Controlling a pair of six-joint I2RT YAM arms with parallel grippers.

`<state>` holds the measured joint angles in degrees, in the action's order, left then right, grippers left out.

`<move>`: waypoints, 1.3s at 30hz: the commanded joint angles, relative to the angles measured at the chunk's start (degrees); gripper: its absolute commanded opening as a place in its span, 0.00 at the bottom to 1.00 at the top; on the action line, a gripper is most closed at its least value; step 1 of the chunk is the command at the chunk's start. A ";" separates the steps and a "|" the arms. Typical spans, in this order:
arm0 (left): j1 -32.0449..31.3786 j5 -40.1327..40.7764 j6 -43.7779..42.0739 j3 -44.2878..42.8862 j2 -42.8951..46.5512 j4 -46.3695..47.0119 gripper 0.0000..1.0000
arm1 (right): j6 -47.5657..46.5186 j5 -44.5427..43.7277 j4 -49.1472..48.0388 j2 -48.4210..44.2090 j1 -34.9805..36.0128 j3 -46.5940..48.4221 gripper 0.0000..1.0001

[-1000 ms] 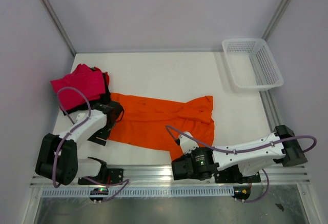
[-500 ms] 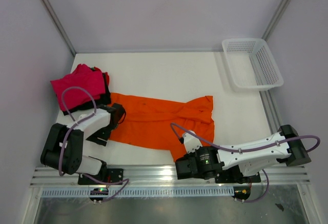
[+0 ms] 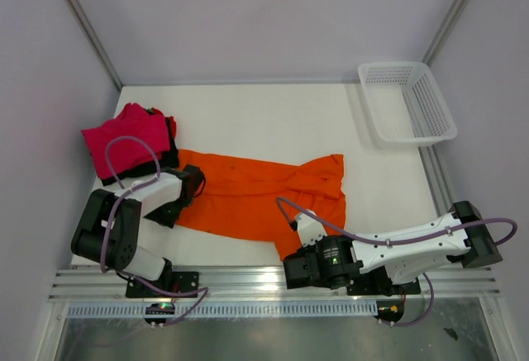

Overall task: Fold and stack the t-shirts
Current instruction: Grap the side of the flattened tshirt closest away from the robot with both arms

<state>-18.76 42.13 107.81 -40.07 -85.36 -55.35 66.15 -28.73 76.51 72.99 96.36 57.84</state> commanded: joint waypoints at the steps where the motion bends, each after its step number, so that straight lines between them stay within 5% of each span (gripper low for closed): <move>1: -0.13 4.63 0.39 -1.23 -0.59 1.47 0.50 | 1.79 -1.86 6.02 -1.09 -0.03 1.83 0.03; 8: -0.13 4.45 -0.76 -0.97 -0.68 1.65 0.11 | 1.97 -2.82 7.60 -0.83 -0.03 2.18 0.03; 21: -0.13 2.78 -9.02 -10.27 -0.60 -5.73 0.02 | 5.04 -9.85 11.82 -8.39 -4.77 9.47 0.03; 29: -0.13 2.87 -14.82 -11.87 9.33 -5.73 0.03 | 2.85 -16.17 11.73 -4.53 -5.65 16.68 0.03; 39: -0.13 2.52 -24.74 -16.42 9.35 0.15 0.05 | -8.83 -22.86 8.49 -4.96 -19.35 19.06 0.03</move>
<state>-18.76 43.03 88.38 -53.15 -74.11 -58.61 62.24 -45.69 77.62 69.43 79.96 74.74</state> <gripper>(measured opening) 0.054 0.037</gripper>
